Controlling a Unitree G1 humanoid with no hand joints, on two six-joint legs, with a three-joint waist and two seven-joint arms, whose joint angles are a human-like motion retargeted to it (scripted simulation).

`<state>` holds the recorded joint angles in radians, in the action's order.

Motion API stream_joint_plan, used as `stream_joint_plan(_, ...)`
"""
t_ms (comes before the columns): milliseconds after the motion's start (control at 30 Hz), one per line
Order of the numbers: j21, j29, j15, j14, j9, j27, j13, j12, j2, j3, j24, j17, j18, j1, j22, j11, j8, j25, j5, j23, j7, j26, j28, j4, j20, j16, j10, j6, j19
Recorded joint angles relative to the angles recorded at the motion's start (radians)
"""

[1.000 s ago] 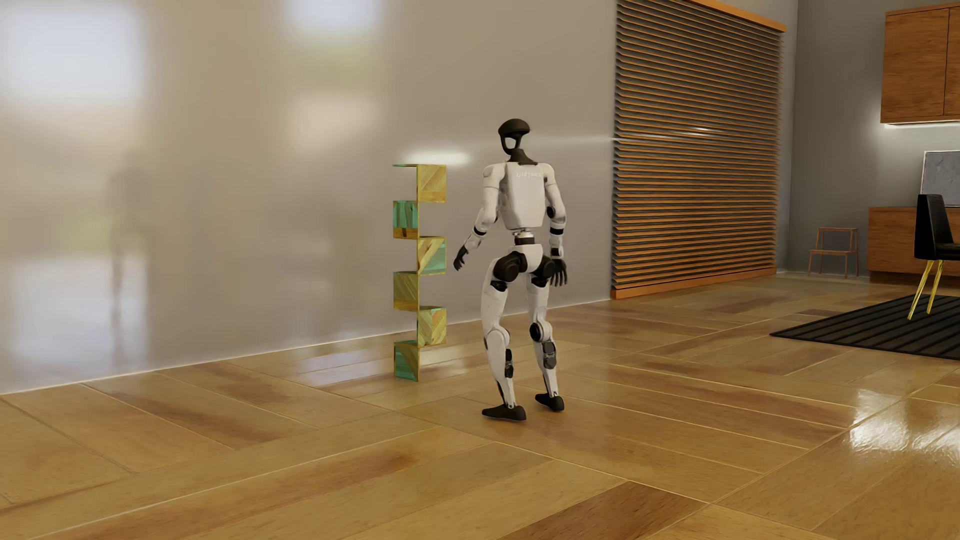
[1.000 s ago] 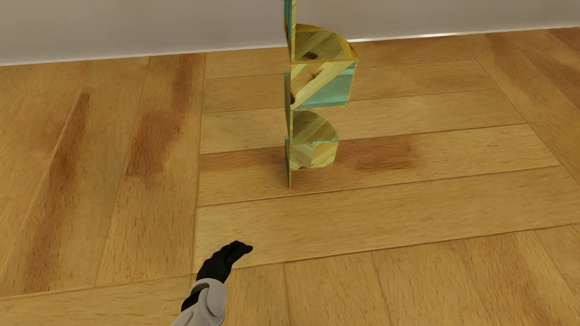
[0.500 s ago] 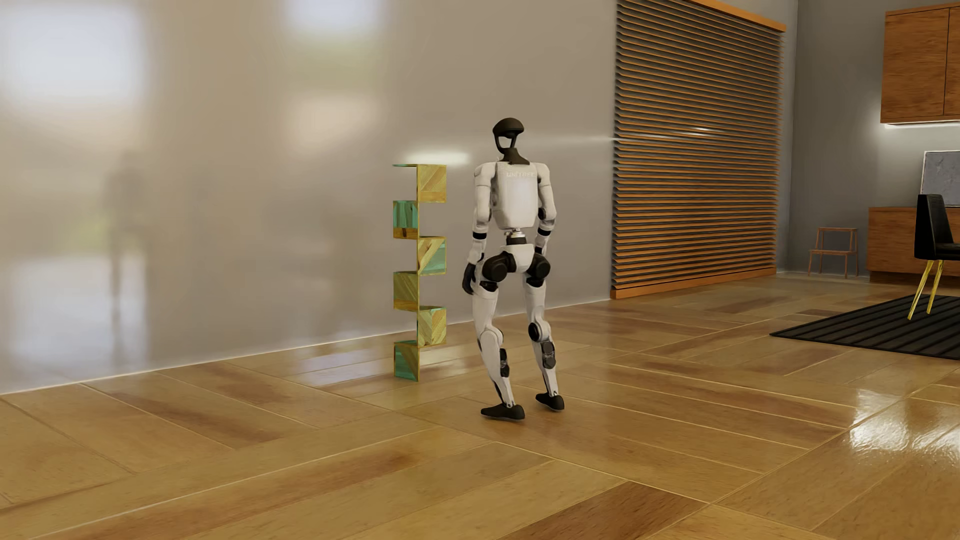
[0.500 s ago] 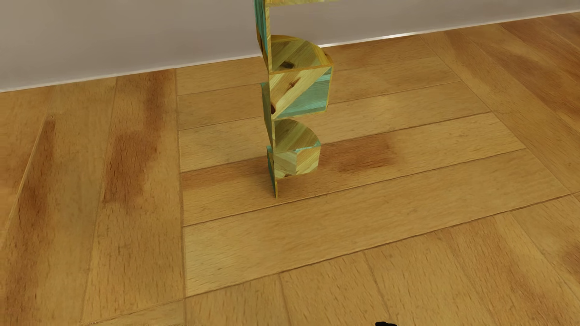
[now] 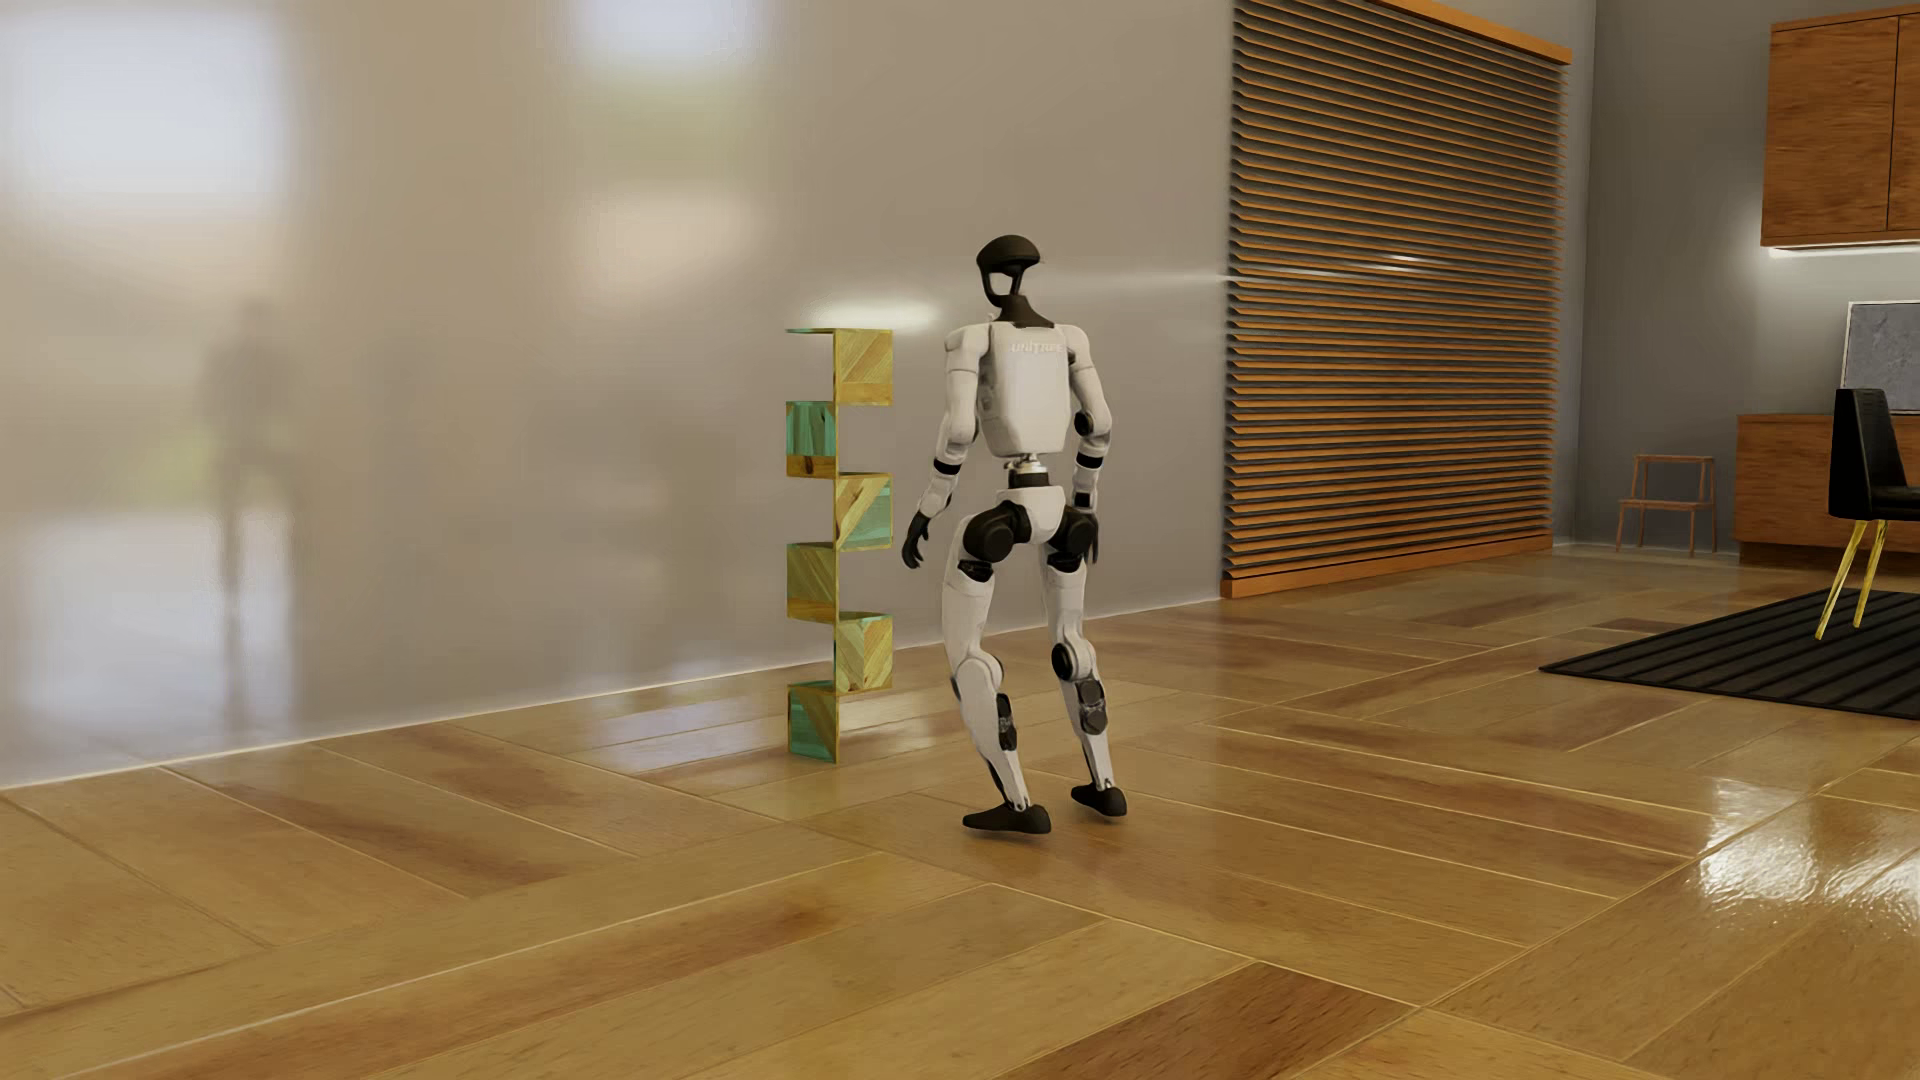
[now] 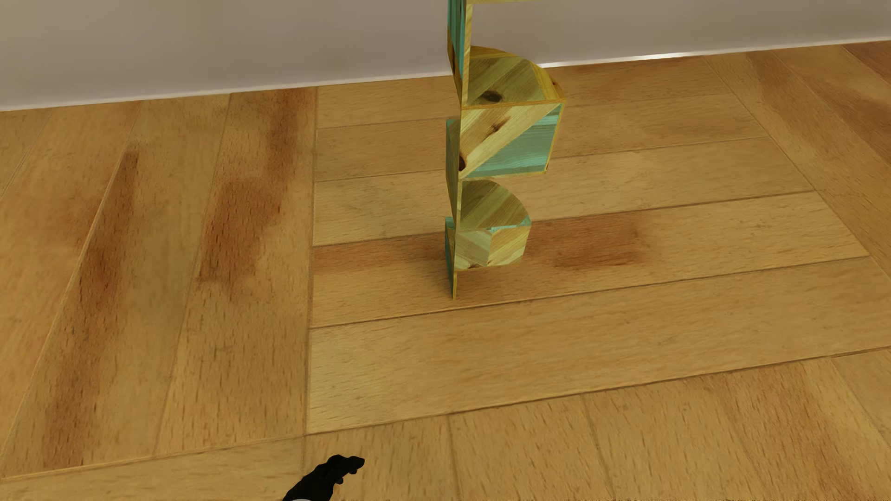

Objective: Walk towards the shelves

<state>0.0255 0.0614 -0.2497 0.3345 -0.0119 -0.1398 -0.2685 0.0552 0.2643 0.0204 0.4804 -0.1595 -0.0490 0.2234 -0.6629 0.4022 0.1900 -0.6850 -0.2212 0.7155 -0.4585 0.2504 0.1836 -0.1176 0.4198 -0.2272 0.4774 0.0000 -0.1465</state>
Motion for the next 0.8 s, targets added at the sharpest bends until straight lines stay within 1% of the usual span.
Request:
stream_joint_plan(100, 0.019, -0.012, -0.003, 0.003, -0.006, 0.009, -0.007, 0.038, 0.006, 0.004, -0.011, -0.004, 0.002, 0.007, -0.063, 0.003, -0.002, -0.002, 0.005, -0.011, -0.004, 0.042, -0.002, -0.008, -0.002, 0.0, 0.01, 0.001, 0.001)
stream_joint_plan(200, 0.025, 0.005, -0.004, 0.002, -0.009, 0.004, -0.002, 0.072, 0.009, 0.005, -0.023, 0.004, 0.005, 0.008, -0.145, 0.0, -0.006, 0.006, 0.01, -0.011, -0.009, 0.083, -0.05, -0.013, 0.022, -0.008, 0.009, 0.001, 0.002)
stream_joint_plan(233, 0.031, 0.0, -0.003, 0.001, -0.009, 0.01, -0.006, 0.075, 0.009, 0.005, -0.023, -0.006, 0.007, 0.008, -0.173, -0.002, -0.007, 0.005, 0.012, -0.018, -0.011, 0.092, -0.073, -0.014, 0.039, -0.01, 0.007, 0.001, 0.002)
stream_joint_plan(300, 0.052, -0.009, -0.004, -0.001, -0.01, 0.018, -0.007, 0.084, 0.009, 0.005, -0.03, -0.017, 0.009, 0.008, -0.207, -0.007, -0.009, 0.004, 0.016, -0.022, -0.012, 0.098, -0.1, -0.016, 0.06, -0.015, 0.003, 0.001, 0.003)
stream_joint_plan(400, 0.073, -0.014, -0.002, -0.004, -0.011, 0.015, 0.003, 0.076, 0.007, 0.005, -0.033, -0.02, 0.013, 0.01, -0.221, -0.011, -0.004, 0.008, 0.019, -0.018, -0.01, 0.097, -0.102, -0.021, 0.085, -0.019, 0.007, 0.001, 0.005)
stream_joint_plan(467, 0.083, -0.02, 0.005, -0.012, -0.009, 0.002, 0.035, 0.05, 0.0, 0.004, -0.026, -0.014, 0.016, 0.004, -0.205, -0.011, -0.003, 0.01, 0.023, 0.004, -0.009, 0.088, -0.111, -0.024, 0.11, -0.023, 0.005, 0.001, 0.01)
stream_joint_plan(500, 0.087, -0.02, 0.006, -0.013, -0.007, -0.015, 0.066, 0.036, -0.004, 0.003, -0.021, -0.002, 0.017, 0.0, -0.19, -0.011, 0.001, 0.01, 0.024, 0.028, -0.009, 0.086, -0.104, -0.026, 0.117, -0.023, 0.003, 0.001, 0.013)
stream_joint_plan(567, 0.078, -0.014, -0.004, -0.008, -0.005, -0.054, 0.127, -0.008, -0.01, -0.001, -0.023, 0.02, 0.017, -0.01, -0.184, -0.005, 0.002, 0.01, 0.025, 0.079, -0.009, 0.096, -0.074, -0.026, 0.118, -0.003, 0.0, 0.001, 0.016)
stream_joint_plan(600, 0.08, -0.015, -0.004, -0.008, -0.005, -0.064, 0.15, -0.037, -0.013, -0.002, -0.023, 0.03, 0.018, -0.015, -0.189, -0.002, 0.002, 0.003, 0.025, 0.095, -0.008, 0.105, -0.074, -0.026, 0.122, 0.011, -0.001, 0.0, 0.018)
stream_joint_plan(633, 0.088, -0.017, -0.001, -0.012, -0.006, -0.06, 0.167, -0.066, -0.014, -0.003, -0.022, 0.038, 0.018, -0.017, -0.188, 0.0, 0.003, -0.005, 0.025, 0.097, -0.007, 0.107, -0.08, -0.027, 0.127, 0.023, -0.001, 0.0, 0.02)
stream_joint_plan(700, 0.111, -0.017, 0.004, -0.018, -0.005, -0.019, 0.184, -0.107, -0.018, -0.005, -0.02, 0.047, 0.02, -0.018, -0.147, 0.001, 0.01, -0.012, 0.026, 0.066, -0.004, 0.091, -0.077, -0.028, 0.123, 0.039, -0.002, 0.0, 0.026)
stream_joint_plan(767, 0.121, -0.014, 0.0, -0.017, -0.005, 0.03, 0.174, -0.118, -0.023, -0.009, -0.014, 0.049, 0.02, -0.022, -0.076, -0.003, 0.015, 0.003, 0.026, 0.003, -0.001, 0.053, -0.045, -0.027, 0.11, 0.046, -0.007, -0.002, 0.028)
stream_joint_plan(800, 0.117, -0.008, -0.003, -0.016, -0.004, 0.044, 0.165, -0.117, -0.028, -0.011, -0.01, 0.053, 0.02, -0.025, -0.043, -0.007, 0.018, 0.015, 0.025, -0.028, 0.0, 0.035, -0.029, -0.025, 0.106, 0.047, -0.011, -0.003, 0.029)
